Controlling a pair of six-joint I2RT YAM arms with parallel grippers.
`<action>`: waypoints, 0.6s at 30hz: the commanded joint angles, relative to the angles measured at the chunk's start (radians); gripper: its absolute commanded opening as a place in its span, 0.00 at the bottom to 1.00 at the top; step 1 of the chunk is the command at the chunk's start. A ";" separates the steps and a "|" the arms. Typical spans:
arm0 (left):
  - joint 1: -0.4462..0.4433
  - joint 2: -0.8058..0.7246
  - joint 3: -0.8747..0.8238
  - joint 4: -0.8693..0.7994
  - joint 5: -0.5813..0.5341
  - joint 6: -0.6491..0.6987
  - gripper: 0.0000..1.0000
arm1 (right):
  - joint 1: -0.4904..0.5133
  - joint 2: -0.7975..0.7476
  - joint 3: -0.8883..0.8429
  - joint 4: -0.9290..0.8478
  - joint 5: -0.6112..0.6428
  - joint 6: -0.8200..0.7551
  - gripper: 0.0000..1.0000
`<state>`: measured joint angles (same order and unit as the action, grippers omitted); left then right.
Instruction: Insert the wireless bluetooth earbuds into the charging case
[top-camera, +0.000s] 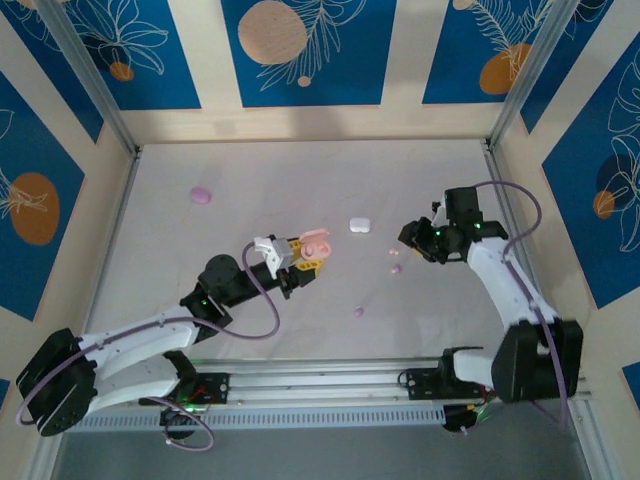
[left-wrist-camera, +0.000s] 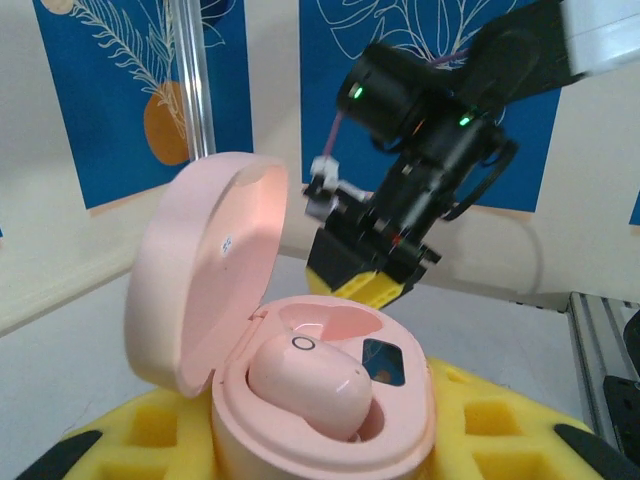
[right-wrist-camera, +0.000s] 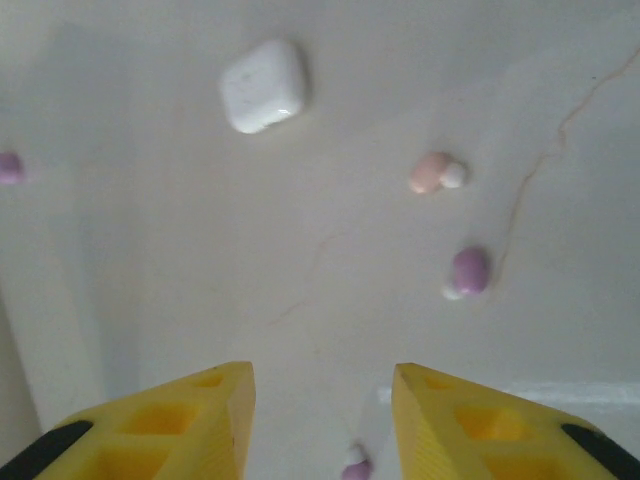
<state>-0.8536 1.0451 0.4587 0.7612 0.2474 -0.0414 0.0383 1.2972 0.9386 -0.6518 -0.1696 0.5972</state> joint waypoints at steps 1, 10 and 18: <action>-0.012 -0.025 -0.008 -0.008 -0.018 0.021 0.32 | -0.021 0.136 0.085 -0.008 -0.049 -0.105 0.42; -0.012 -0.062 -0.011 -0.047 -0.028 0.021 0.32 | -0.020 0.505 0.319 -0.044 -0.037 -0.196 0.43; -0.012 -0.067 -0.009 -0.060 -0.041 0.031 0.32 | -0.016 0.658 0.407 -0.095 -0.045 -0.234 0.42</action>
<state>-0.8536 0.9882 0.4549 0.6983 0.2222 -0.0338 0.0193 1.9385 1.3235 -0.6930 -0.1844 0.3992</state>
